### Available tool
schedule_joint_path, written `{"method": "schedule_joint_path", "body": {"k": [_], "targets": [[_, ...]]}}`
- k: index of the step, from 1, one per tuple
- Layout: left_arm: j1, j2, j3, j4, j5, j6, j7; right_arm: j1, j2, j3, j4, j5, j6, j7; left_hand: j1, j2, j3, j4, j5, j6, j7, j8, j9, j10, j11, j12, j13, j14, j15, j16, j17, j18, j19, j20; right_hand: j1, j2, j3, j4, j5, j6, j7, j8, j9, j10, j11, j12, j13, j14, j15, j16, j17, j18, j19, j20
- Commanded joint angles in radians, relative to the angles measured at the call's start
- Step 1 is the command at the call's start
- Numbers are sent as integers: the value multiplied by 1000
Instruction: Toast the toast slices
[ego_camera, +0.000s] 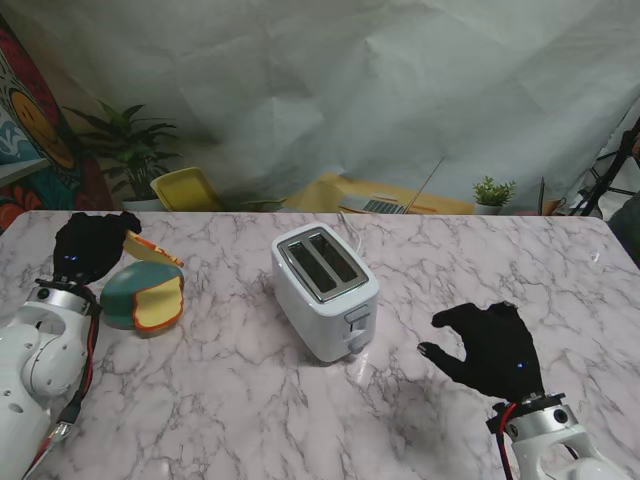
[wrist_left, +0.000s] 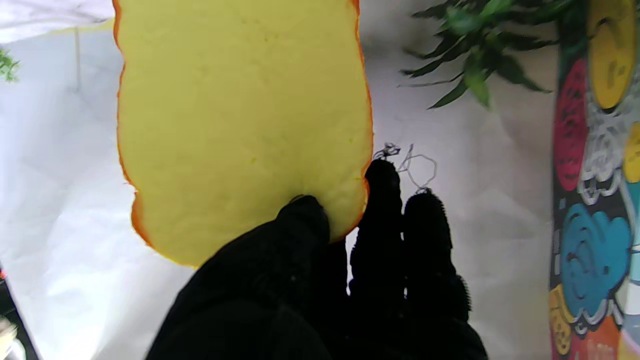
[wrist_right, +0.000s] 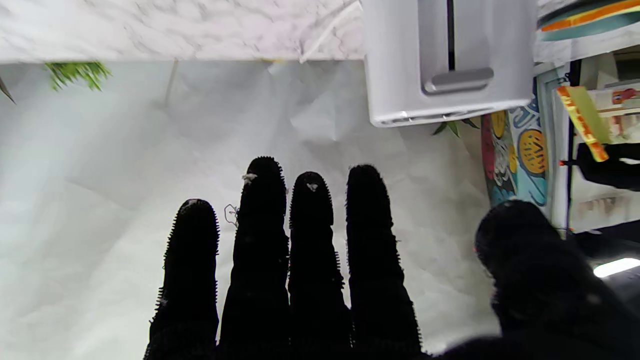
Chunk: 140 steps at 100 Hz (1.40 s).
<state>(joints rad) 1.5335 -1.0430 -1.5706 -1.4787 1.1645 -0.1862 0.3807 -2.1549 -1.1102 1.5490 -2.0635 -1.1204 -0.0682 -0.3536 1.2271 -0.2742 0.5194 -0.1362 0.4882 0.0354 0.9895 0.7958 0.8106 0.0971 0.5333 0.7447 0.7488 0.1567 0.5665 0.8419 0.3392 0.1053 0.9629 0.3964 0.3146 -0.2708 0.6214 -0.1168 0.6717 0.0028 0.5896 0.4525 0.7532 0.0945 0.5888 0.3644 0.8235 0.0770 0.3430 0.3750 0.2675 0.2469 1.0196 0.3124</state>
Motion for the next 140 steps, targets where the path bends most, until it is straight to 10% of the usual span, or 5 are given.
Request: {"method": "schedule_joint_path", "body": {"k": [1,56,140], "targets": [[-7,-22,27,-46,-16,-12,-1,25,2,-11,-13,-12,-3,-7,52,17,37,23,91,-60,235,119,115,-33,93,62,43,6,-10,8,15,-10,24,-22,-44,-40,53,-5,-62,40,-40,-30,-74,21,-17,-11,-52,14,-49,-26,-26,-21,-13,-6],[-27,-52,192,-228,-132,-93,-41,240,13,-191,-83,-48,48,45,30,11,75,28,139,-102,183,93,176,1,24,82,94,53,-11,-26,59,63,14,37,-56,-180,241,-42,-57,52,-24,-43,-68,31,28,-31,-32,21,6,-48,23,-58,31,-4],[-71,-66,422,-319,-216,8,-137,512,3,-477,15,-11,252,94,1,23,38,14,123,-59,85,-23,209,3,-14,75,140,76,47,-47,112,90,36,99,-122,-226,238,-65,-64,67,-6,-49,-78,48,41,-26,-24,38,21,-41,32,-48,43,0]]}}
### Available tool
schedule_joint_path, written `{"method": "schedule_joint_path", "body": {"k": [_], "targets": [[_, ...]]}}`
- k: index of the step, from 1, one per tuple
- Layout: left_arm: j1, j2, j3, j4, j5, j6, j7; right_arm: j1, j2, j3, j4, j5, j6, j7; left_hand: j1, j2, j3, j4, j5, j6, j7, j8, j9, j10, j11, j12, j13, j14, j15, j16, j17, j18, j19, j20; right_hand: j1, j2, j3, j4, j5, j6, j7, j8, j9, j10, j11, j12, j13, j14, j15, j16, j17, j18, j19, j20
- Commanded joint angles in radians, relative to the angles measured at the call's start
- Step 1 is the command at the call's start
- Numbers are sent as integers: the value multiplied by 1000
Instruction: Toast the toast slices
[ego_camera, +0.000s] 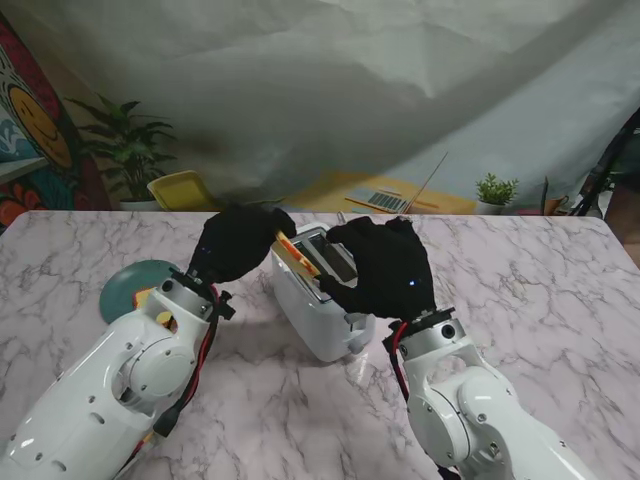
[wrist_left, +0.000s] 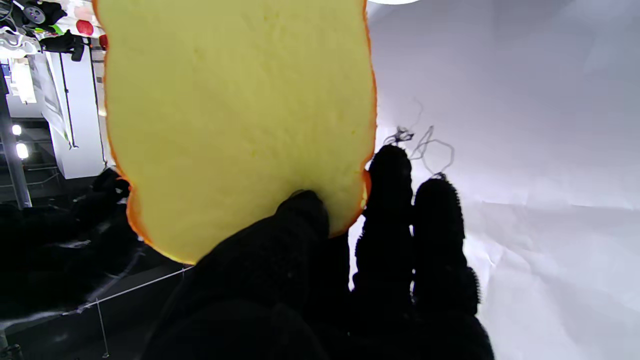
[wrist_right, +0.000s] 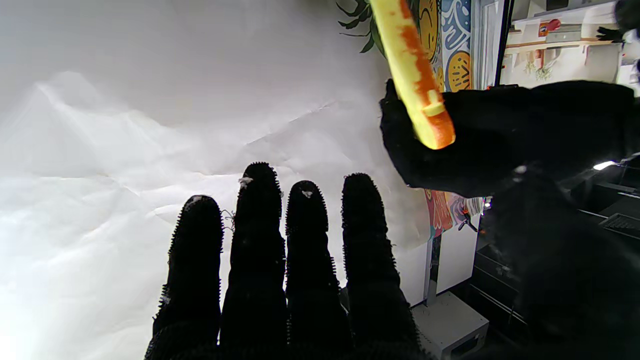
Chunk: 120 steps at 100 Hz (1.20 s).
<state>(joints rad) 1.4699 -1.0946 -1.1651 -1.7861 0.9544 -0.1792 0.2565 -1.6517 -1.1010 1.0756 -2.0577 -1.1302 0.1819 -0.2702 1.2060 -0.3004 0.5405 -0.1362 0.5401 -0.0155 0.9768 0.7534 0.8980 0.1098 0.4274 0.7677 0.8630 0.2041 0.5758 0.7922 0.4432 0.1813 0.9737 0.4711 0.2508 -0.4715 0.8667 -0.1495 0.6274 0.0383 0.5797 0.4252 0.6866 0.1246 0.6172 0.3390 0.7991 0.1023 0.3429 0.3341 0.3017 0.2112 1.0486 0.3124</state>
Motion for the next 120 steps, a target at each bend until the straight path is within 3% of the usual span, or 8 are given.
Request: {"method": "schedule_joint_path", "body": {"k": [1,13,15,19,38,70,92,120], "targets": [[-10,-15,21,-11,-6,3,-11,10,-6,-5,10,-1,3,13,21,49,17,14,71,-8,98,18,121,-10,91,52,25,29,37,2,9,14,25,24,-60,-24,-8,-33,-22,32,3,-22,-12,18,12,-1,-1,13,20,0,-3,-13,14,0],[-28,-20,59,-7,-20,26,-7,22,-3,-15,18,-18,22,33,19,48,17,12,70,-4,96,5,122,-9,88,49,26,35,38,3,11,15,26,25,-73,-12,-43,-35,-44,44,-30,-40,-46,22,-14,-11,-34,20,2,-7,-29,-14,-2,-6],[-31,-20,65,-6,-22,29,-7,23,-3,-16,18,-20,26,37,18,46,17,12,70,-4,96,3,123,-8,87,48,35,6,41,3,13,15,27,26,-76,-10,-47,-35,-49,47,-35,-42,-53,22,-17,-12,-41,20,-1,-8,-33,-14,-4,-7],[-36,-22,77,-5,-26,38,-8,24,-2,-18,19,-25,35,45,18,44,17,10,70,-2,96,-2,124,-8,86,47,41,-5,37,-1,13,17,28,26,-78,-4,-63,-34,-50,49,-46,-47,-61,22,-18,-12,-50,21,-2,-8,-39,-14,-6,-8],[-58,-26,115,-2,-48,70,-26,31,1,-16,23,-37,65,89,15,37,14,4,69,-3,96,-15,127,-10,83,46,48,-5,27,-4,19,15,30,27,-80,13,-124,-28,-43,49,-57,-47,-61,23,-6,-8,-58,23,5,-5,-44,-12,-4,-6],[-83,-26,156,5,-65,72,-52,66,-3,-27,49,-12,99,105,13,34,12,1,68,-1,96,-27,131,-9,77,42,53,-4,25,-2,22,16,32,27,-65,9,-134,-23,-6,36,-32,-31,-13,18,15,-1,-21,22,23,3,-28,-4,11,0],[-93,-26,174,8,-66,60,-58,81,-5,-31,65,-5,112,98,11,29,12,-2,69,-1,96,-32,135,-10,74,42,56,-4,25,0,25,14,33,27,-51,-29,-38,-28,48,7,30,-7,77,3,38,5,55,16,49,18,9,1,35,9],[-99,-24,190,2,-72,50,-74,103,-9,-43,77,8,125,92,5,23,0,-4,78,-8,80,-59,140,-14,51,15,61,-8,54,25,36,4,43,32,33,-123,136,-19,225,-92,165,-3,345,-49,71,14,309,-30,139,81,128,-14,114,37]]}}
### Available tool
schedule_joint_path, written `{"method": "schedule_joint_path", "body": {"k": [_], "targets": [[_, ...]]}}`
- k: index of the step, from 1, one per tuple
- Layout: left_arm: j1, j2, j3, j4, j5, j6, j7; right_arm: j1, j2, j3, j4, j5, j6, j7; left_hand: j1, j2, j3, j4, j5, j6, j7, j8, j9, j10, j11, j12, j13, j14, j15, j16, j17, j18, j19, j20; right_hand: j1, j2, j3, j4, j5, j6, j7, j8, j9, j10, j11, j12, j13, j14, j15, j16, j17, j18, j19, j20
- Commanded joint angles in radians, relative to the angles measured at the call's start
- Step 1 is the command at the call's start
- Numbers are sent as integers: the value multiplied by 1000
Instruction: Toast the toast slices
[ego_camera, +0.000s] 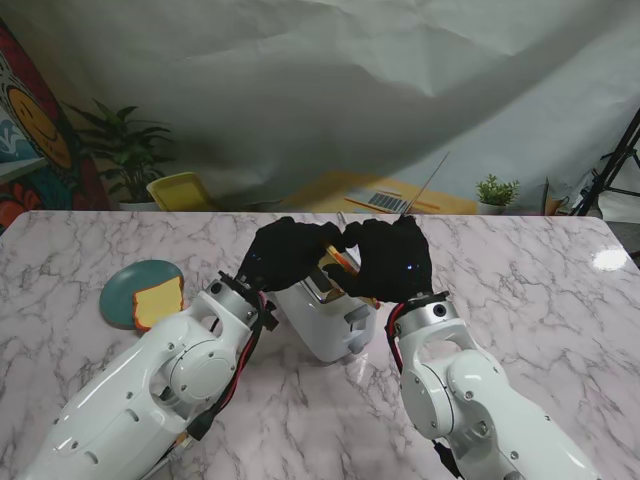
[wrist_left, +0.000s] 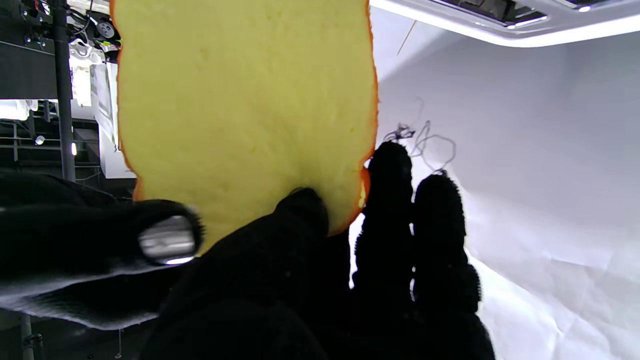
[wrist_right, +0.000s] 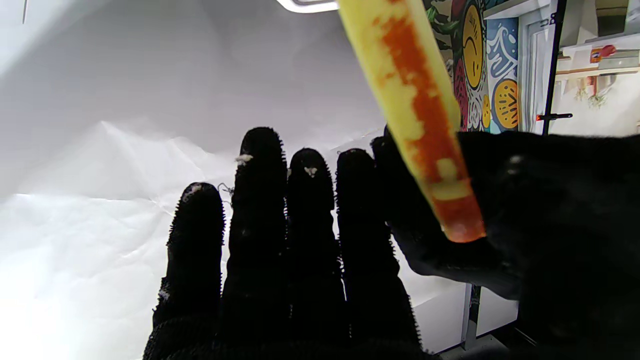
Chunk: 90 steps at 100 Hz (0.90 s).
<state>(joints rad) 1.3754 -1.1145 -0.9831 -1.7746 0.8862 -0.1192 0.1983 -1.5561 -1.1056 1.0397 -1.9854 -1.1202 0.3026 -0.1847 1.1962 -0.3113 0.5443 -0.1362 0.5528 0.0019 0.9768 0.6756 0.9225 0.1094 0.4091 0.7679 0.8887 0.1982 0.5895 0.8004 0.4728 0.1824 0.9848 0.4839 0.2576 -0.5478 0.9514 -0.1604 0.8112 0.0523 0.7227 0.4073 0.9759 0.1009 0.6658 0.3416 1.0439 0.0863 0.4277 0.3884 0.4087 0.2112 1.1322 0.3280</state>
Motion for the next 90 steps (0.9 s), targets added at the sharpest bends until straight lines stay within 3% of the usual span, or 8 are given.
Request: {"method": "schedule_joint_path", "body": {"k": [1,5,10,18,31,49,79,90], "targets": [[-4,-4,9,-9,-4,-11,-16,8,-4,-7,6,-2,5,7,15,34,-4,-4,66,-25,79,17,116,-13,69,14,35,-3,40,17,7,3,32,19,29,-48,54,-8,48,-109,26,15,64,-26,25,12,72,-14,58,29,26,-14,33,22],[-4,-4,10,-11,-3,-14,-17,13,-5,-10,8,-1,7,5,15,35,-7,-3,69,-25,74,11,115,-13,66,10,34,-3,40,19,7,4,32,20,42,-56,73,-6,77,-122,45,13,106,-32,26,14,109,-17,78,42,47,-16,49,27],[-3,-4,11,-12,-4,-18,-18,19,-7,-15,12,3,13,-1,16,36,-14,-2,74,-26,64,-2,115,-13,65,3,34,-4,40,21,6,3,31,19,82,-81,77,-95,94,-147,135,-139,157,-38,27,23,154,-19,101,68,74,-19,69,27],[-1,-4,10,-13,-4,-25,-17,26,-7,-17,15,8,12,1,15,37,-20,0,78,-33,59,-12,115,-15,62,-3,30,-4,37,22,6,-2,29,19,151,-123,81,-149,96,-181,247,-242,213,-45,26,26,204,-23,134,85,106,-29,90,28],[5,-7,5,-12,-14,-32,0,34,-6,-17,20,-3,17,5,17,41,-29,2,77,-35,55,-20,112,-17,58,-9,26,-1,32,22,4,-4,24,18,288,-183,109,-143,148,-236,369,-327,327,-57,46,35,270,-43,258,137,175,-49,125,28],[14,-11,-3,-20,-19,-29,20,38,-5,-4,16,-17,14,7,40,57,-82,19,73,-30,50,-41,96,-14,47,-27,10,-9,15,17,-9,-5,10,15,326,-196,137,-136,184,-197,384,-259,428,-35,112,107,276,-79,522,199,255,-79,159,14],[11,-15,-7,-12,3,-16,59,43,-8,9,10,-21,-14,-35,95,112,-257,67,33,1,-40,-98,14,-5,-34,-98,-80,-11,-97,-71,-88,-10,-50,-14,309,-244,266,-171,214,-169,383,-180,481,-34,114,186,275,-82,660,231,328,-109,177,-20],[13,-14,-13,-15,19,-2,70,40,-8,14,2,-22,-12,-35,95,153,-477,95,-32,58,-154,-126,-116,11,-95,-196,-191,19,-181,-182,-169,1,-119,-44,300,-260,313,-186,220,-168,389,-160,482,-29,135,206,275,-82,689,244,340,-106,183,-26]]}}
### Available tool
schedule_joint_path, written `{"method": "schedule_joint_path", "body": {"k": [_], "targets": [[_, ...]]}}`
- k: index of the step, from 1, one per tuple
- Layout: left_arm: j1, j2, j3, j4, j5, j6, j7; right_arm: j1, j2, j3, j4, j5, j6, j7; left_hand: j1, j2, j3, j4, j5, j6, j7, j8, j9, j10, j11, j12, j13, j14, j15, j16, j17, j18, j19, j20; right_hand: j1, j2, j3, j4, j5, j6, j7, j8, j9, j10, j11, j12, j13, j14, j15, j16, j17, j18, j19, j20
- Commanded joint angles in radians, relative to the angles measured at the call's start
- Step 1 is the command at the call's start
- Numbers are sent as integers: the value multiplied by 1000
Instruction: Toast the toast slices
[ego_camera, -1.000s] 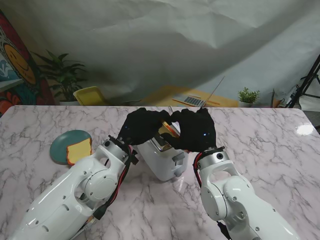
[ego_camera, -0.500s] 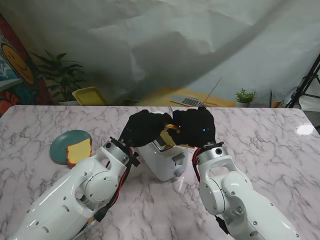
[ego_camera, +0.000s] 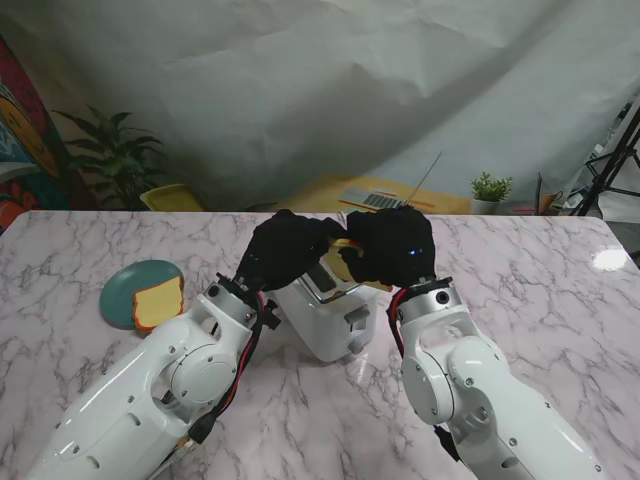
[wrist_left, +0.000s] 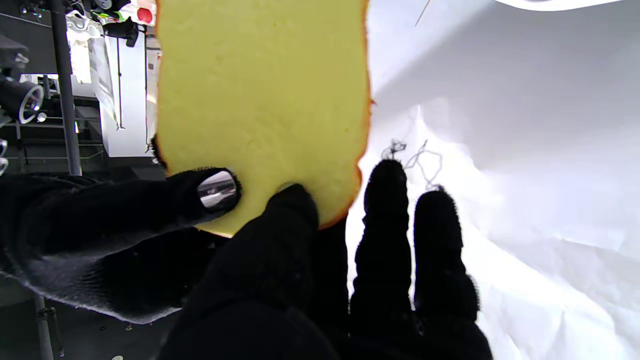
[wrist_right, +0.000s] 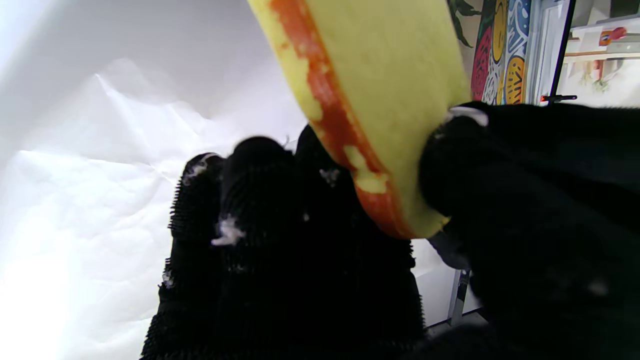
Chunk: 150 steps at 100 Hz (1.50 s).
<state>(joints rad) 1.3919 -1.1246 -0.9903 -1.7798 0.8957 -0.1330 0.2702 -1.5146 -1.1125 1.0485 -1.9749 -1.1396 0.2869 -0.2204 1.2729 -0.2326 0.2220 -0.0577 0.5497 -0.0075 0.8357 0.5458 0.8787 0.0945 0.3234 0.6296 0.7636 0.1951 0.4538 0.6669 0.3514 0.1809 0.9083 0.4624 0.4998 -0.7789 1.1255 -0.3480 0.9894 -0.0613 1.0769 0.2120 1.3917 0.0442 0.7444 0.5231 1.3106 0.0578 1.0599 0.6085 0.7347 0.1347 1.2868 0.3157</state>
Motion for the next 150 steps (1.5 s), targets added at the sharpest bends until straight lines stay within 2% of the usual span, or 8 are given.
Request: {"method": "schedule_joint_path", "body": {"k": [1,8,29,48,66,93,119,150], "targets": [[-3,-4,-6,-10,12,13,0,-2,-2,6,-10,-3,5,1,17,77,-168,18,-34,71,-24,5,-86,26,-11,-70,-77,24,-51,-57,-55,3,-48,-25,56,-30,145,-1,42,-54,34,38,65,28,60,27,8,-53,61,26,16,-31,30,-15],[-3,-4,-12,-9,25,16,10,-4,-2,10,-14,-3,13,4,-4,109,-228,25,-79,126,-147,8,-208,49,-23,-222,-161,37,-84,-119,-110,6,-96,-45,50,-30,162,-8,44,-54,38,51,67,26,71,35,9,-57,75,33,21,-30,33,-18],[2,0,-45,-15,34,20,3,2,-10,1,-18,6,98,4,-133,217,-248,14,-121,221,-412,14,-383,110,-104,-285,-335,56,-135,-212,-221,-24,-203,-100,26,1,184,-27,36,-32,48,91,68,16,131,63,10,-77,135,57,54,-13,78,-10],[40,24,-146,-85,6,-29,-168,34,-26,-27,-2,46,199,-22,-236,296,-256,19,-123,243,-582,-75,-452,111,-176,-326,-405,39,-191,-278,-271,-58,-285,-138,25,-13,191,-31,44,-16,55,97,69,21,155,70,10,-71,151,61,63,-9,88,-11],[91,57,-270,-163,-13,-108,-370,86,-59,-80,32,132,309,-81,-334,349,-263,17,-189,280,-716,-134,-563,130,-256,-370,-535,41,-260,-369,-339,-95,-422,-200,23,-25,196,-36,53,-3,57,88,70,18,171,70,9,-71,156,61,71,-13,89,-14],[160,82,-385,-221,-63,-185,-522,147,-98,-143,93,220,370,-151,-441,415,-269,13,-315,339,-797,-161,-716,168,-316,-387,-693,54,-289,-449,-391,-118,-613,-286,25,-32,195,-40,55,9,60,72,68,18,175,56,7,-62,149,53,67,-3,88,-19],[195,93,-420,-243,-71,-240,-573,194,-148,-189,175,304,397,-253,-469,431,-269,14,-383,368,-822,-170,-786,183,-329,-403,-721,57,-372,-484,-397,-120,-745,-293,23,-31,192,-39,55,10,63,60,69,12,176,43,8,-64,143,49,62,-2,86,-22],[229,108,-464,-273,-106,-287,-649,239,-195,-219,275,360,403,-355,-470,432,-267,15,-399,369,-825,-171,-788,179,-330,-420,-726,51,-386,-479,-379,-123,-802,-284,30,-23,173,-35,47,25,66,40,70,12,182,32,8,-61,140,46,62,17,93,-21]]}}
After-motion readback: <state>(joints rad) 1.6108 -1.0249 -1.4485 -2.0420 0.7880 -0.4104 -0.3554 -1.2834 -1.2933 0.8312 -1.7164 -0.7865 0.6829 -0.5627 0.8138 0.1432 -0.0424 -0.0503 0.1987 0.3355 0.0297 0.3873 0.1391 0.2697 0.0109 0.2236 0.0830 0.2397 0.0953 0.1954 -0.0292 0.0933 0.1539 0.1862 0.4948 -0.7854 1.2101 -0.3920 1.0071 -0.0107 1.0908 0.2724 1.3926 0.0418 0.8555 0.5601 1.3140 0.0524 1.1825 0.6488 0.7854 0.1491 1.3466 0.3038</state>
